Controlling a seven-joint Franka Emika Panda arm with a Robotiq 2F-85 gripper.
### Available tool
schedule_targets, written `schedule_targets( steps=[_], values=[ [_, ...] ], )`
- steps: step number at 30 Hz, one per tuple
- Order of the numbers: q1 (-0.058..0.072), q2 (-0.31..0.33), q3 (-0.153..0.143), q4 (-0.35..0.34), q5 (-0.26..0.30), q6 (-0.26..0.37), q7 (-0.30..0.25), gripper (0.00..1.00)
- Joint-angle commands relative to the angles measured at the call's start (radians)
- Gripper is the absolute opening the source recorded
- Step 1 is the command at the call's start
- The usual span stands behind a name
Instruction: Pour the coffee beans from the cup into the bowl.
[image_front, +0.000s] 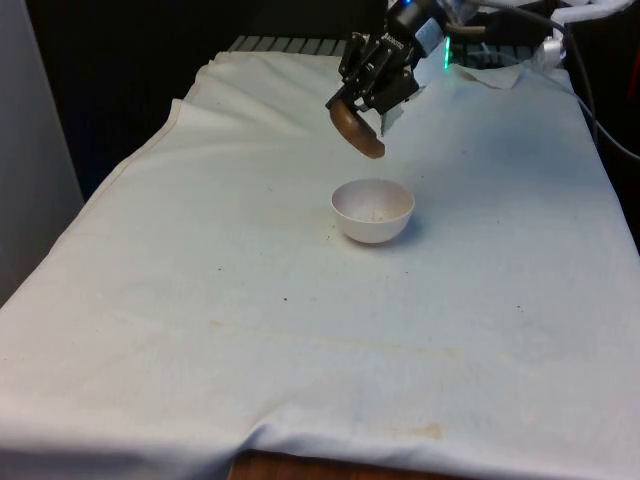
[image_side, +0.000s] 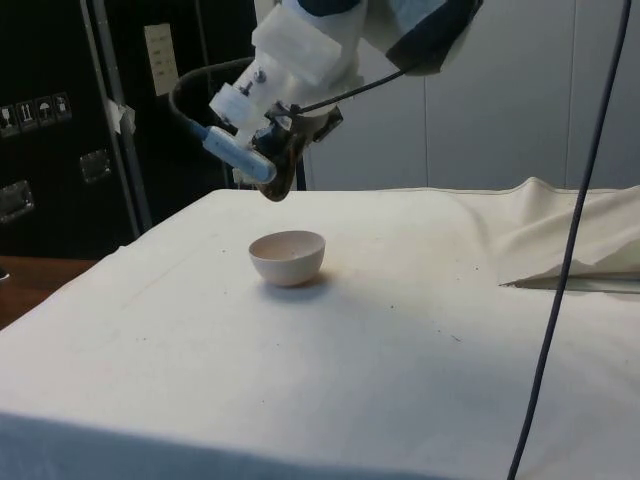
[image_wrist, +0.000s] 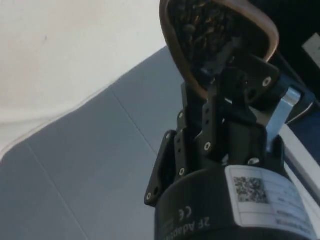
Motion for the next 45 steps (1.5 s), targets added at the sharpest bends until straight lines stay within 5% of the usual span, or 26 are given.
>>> schedule_targets(
  steps=[1,21,45],
  values=[
    [0.004,-0.004,0.003,-0.003,-0.025,-0.007,0.030,0.06],
    [0.004,0.017,0.074,-0.022,-0.143,-0.167,0.191,0.06],
    [0.006,0.052,0.151,-0.031,-0.195,-0.368,0.266,0.06]
  ],
)
